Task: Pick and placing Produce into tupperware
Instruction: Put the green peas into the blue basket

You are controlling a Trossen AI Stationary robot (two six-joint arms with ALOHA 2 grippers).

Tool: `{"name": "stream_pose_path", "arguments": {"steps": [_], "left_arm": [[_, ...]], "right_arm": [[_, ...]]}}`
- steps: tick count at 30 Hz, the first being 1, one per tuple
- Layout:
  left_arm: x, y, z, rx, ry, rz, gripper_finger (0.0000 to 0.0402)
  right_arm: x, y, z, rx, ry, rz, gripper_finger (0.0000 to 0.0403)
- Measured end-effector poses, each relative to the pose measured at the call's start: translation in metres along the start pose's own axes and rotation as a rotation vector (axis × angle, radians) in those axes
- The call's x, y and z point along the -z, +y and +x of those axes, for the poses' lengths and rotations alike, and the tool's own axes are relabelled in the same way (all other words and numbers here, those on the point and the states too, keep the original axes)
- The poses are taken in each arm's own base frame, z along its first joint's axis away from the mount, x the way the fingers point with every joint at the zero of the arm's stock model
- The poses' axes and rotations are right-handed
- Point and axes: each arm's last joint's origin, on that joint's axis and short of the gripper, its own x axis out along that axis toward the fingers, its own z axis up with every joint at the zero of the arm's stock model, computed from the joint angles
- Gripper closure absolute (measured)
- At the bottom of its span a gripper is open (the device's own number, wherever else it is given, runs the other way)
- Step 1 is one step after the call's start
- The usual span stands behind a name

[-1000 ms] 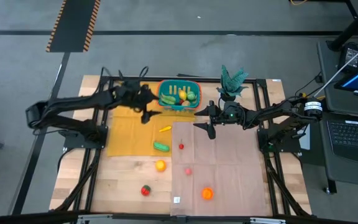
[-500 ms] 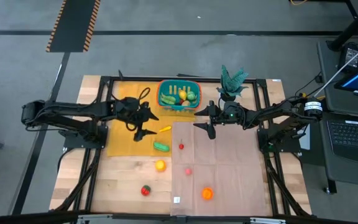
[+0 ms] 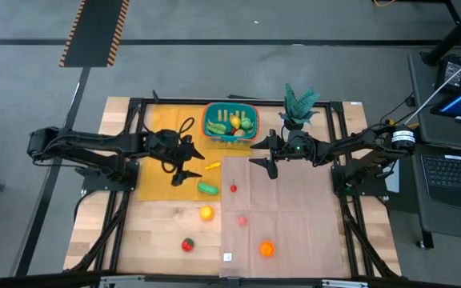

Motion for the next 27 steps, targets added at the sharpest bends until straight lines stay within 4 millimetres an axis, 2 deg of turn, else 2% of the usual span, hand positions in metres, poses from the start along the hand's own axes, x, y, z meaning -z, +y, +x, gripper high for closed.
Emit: {"name": "stream_pose_path", "arguments": {"steps": [7,14,17,24,27], "left_arm": [[0.000,-0.023,0.003,-0.108,0.014,0.079,0.0091],[0.001,-0.040,0.006,-0.127,0.015,0.101,0.0089],[0.006,-0.045,0.015,-0.119,0.057,0.116,0.0094],[0.026,-0.048,0.049,-0.112,0.214,0.140,0.0099],[0.028,-0.048,0.059,-0.113,0.252,0.143,0.0100]], "right_arm": [[0.000,0.000,0.000,0.000,0.003,0.001,0.0128],[0.000,0.000,0.000,0.000,0.003,0.001,0.0128],[0.000,0.000,0.000,0.000,0.002,0.001,0.0128],[0.000,0.000,0.000,0.000,0.002,0.004,0.0128],[0.000,0.000,0.000,0.000,0.002,0.004,0.0128]]}}
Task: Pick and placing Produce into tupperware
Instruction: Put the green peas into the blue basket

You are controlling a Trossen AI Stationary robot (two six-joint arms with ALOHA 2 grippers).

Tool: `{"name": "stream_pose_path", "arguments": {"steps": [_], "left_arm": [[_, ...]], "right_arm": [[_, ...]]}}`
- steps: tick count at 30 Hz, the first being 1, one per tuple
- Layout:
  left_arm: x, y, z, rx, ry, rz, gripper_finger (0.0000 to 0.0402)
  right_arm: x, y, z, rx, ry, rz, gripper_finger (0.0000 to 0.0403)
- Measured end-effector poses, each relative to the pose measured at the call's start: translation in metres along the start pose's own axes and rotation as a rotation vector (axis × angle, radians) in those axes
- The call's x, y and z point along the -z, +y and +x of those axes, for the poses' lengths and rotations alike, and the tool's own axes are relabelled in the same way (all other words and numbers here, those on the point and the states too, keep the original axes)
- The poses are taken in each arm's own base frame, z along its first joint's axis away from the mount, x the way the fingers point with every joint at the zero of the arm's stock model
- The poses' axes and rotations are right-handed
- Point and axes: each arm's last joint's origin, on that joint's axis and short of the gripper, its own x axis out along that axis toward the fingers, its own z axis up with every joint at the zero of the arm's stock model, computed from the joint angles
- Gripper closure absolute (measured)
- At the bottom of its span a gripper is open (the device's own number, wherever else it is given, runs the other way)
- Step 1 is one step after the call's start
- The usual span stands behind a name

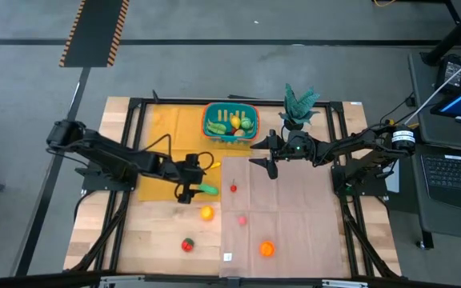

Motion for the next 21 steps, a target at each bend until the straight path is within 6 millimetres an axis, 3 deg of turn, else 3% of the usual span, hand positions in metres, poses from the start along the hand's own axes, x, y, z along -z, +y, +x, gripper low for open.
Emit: {"name": "stream_pose_path", "arguments": {"steps": [8,21], "left_arm": [[-0.013,-0.002,0.014,0.001,0.026,0.004,0.0100],[0.000,-0.017,0.033,0.035,0.137,0.036,0.0100]], "right_arm": [[0.001,0.000,0.000,0.001,0.008,0.001,0.0128],[0.004,0.000,0.000,0.004,0.044,0.005,0.0128]]}}
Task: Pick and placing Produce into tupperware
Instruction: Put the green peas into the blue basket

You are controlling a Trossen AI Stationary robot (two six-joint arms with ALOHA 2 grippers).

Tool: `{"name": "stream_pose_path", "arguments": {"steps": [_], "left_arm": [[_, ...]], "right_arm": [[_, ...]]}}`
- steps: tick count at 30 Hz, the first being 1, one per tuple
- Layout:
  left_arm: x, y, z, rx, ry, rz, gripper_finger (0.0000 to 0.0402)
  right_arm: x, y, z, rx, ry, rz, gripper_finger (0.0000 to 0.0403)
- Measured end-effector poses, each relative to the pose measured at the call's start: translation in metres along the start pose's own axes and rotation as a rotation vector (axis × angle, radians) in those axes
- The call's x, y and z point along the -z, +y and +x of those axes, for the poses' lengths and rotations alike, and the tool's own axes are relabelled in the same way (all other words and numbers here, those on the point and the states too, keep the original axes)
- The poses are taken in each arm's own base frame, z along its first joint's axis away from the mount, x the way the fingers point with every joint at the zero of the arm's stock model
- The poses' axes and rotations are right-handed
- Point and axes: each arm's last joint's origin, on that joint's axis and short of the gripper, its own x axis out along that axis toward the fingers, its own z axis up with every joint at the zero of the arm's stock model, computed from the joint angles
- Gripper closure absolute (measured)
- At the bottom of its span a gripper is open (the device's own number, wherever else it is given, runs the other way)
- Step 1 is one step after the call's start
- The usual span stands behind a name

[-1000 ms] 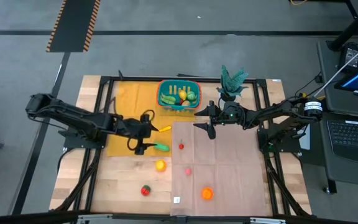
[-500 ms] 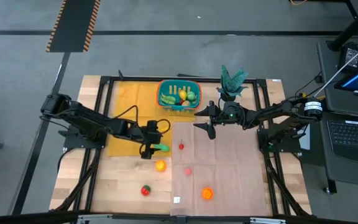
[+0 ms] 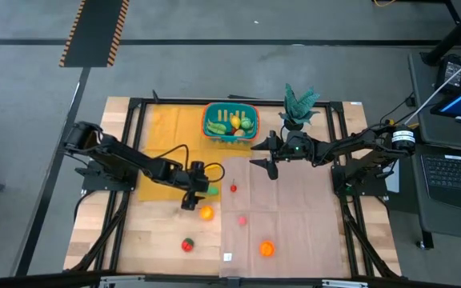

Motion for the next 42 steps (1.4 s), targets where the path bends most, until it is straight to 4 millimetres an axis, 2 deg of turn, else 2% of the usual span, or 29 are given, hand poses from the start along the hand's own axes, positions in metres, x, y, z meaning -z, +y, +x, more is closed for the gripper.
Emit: {"name": "stream_pose_path", "arguments": {"steps": [13,21,37,42], "left_arm": [[0.0026,0.0031,0.0048,-0.063,0.024,-0.003,0.0114],[0.0044,0.0024,0.0047,-0.045,0.042,-0.043,0.0135],[0.0103,0.0013,0.0081,-0.029,0.098,-0.077,0.0142],[0.0091,0.0013,0.0081,-0.029,0.085,-0.079,0.0159]], "right_arm": [[0.0000,0.0000,0.0000,0.000,0.000,0.000,0.0128],[0.0000,0.0000,0.0000,0.000,0.000,0.000,0.0128],[0.0001,0.0000,0.0000,0.000,0.001,0.000,0.0128],[0.0004,0.0000,0.0000,0.000,0.004,0.001,0.0128]]}}
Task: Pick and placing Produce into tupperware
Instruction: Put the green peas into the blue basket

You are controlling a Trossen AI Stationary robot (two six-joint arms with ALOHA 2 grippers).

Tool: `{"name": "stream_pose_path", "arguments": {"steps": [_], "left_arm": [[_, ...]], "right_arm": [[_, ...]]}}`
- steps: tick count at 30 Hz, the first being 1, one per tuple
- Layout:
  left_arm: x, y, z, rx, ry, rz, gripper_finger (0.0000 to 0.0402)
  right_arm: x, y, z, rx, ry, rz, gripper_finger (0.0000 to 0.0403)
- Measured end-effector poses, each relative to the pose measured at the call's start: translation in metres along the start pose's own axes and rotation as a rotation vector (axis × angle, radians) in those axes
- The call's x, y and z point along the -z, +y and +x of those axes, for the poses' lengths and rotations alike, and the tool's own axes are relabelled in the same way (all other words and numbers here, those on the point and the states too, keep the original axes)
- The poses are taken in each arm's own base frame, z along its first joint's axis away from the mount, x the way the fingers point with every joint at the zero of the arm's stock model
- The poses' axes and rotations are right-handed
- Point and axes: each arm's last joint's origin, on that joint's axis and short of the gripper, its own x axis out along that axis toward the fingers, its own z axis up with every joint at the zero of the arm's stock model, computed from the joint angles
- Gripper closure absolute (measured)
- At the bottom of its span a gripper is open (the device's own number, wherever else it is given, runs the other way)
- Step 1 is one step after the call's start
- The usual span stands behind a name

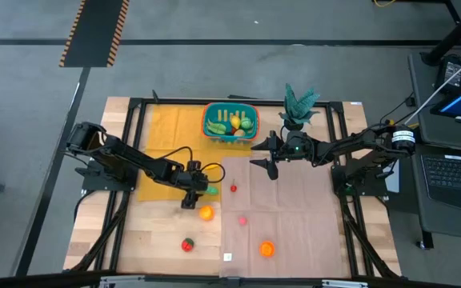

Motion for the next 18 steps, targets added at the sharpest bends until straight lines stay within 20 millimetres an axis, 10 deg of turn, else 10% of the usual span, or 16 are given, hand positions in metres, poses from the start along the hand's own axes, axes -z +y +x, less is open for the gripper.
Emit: {"name": "stream_pose_path", "arguments": {"steps": [18], "left_arm": [[-0.0024,-0.0001,-0.0008,0.000,-0.020,-0.003,0.0278]], "right_arm": [[0.0000,0.0000,0.0000,0.000,0.000,0.000,0.0128]]}}
